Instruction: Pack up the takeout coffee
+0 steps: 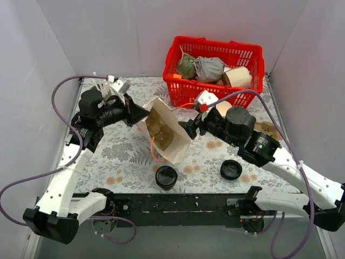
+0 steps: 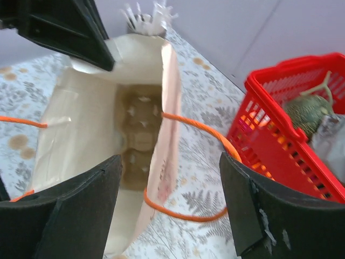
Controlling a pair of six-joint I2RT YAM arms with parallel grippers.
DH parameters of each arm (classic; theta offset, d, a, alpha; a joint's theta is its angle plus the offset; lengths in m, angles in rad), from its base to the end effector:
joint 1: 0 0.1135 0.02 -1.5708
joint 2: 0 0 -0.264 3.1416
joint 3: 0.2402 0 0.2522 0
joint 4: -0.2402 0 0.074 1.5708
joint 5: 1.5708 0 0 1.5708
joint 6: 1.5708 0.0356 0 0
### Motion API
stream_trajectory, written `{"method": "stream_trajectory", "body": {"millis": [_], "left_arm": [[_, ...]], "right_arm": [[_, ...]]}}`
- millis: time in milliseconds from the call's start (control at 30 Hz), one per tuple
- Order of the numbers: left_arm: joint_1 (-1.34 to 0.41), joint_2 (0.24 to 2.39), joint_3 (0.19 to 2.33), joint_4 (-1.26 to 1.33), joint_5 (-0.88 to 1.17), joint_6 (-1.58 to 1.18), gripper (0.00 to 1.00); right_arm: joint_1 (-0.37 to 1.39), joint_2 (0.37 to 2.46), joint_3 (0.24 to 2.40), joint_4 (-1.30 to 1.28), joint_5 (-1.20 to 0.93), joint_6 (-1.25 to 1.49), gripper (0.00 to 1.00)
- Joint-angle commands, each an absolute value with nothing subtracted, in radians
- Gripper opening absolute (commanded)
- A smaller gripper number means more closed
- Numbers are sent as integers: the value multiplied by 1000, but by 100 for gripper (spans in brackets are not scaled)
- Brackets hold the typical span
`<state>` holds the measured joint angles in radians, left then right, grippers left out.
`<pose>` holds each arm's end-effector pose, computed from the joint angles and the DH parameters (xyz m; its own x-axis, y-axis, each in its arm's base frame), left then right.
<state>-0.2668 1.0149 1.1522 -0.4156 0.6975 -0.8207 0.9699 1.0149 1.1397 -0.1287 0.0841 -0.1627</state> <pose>0.1990 -0.0781 0.4029 -0.7644 -0.3724 -0.5264 0.3500 0.4460 -0.8238 0.1301 0.1845 0.4273 0.1233 -0.1057 -0.9867 -0.7645 0.6238 -0.1623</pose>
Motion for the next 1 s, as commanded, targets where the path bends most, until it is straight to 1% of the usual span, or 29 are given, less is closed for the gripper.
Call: {"method": "stream_trajectory", "body": {"millis": [0, 33, 167, 233, 267, 300, 333, 367, 433, 467, 567, 667, 733, 833, 967], "left_arm": [[-279, 1046, 1170, -393, 704, -775, 0], [-279, 1061, 1173, -388, 697, -769, 0], [-282, 1086, 1180, -353, 719, -744, 0], [-281, 1091, 1189, -309, 732, -729, 0], [-281, 1100, 1195, -296, 758, -724, 0], [-281, 1107, 1204, -288, 776, -715, 0], [-282, 1114, 1227, -284, 797, -707, 0], [-282, 1121, 1238, -284, 819, -687, 0], [-282, 1138, 1255, -282, 862, -670, 0], [-284, 1140, 1267, -282, 874, -655, 0], [-284, 1147, 1282, -281, 905, -632, 0], [-282, 1154, 1284, -262, 927, -621, 0], [-284, 1176, 1289, -255, 939, -621, 0], [-285, 1204, 1292, -252, 949, -624, 0], [-288, 1238, 1292, -250, 947, -635, 0]], "right_arm": [[969, 967, 1175, -307, 219, -218, 80], [969, 951, 1160, -307, 200, -212, 80], [969, 901, 1101, -290, 8, -212, 80], [969, 881, 1071, -252, -46, -209, 77], [969, 877, 1065, -235, -82, -209, 67], [969, 874, 1062, -223, -98, -209, 61], [969, 877, 1065, -216, -112, -213, 55], [969, 884, 1066, -216, -127, -218, 54], [969, 897, 1069, -207, -112, -227, 54], [969, 902, 1081, -210, -69, -229, 56], [969, 890, 1092, -212, 35, -252, 56], [969, 838, 1054, -148, 8, -293, 58], [969, 815, 1025, -130, -53, -319, 59], [969, 821, 1019, -112, -35, -322, 62], [969, 854, 1023, -106, -5, -305, 63]]}}
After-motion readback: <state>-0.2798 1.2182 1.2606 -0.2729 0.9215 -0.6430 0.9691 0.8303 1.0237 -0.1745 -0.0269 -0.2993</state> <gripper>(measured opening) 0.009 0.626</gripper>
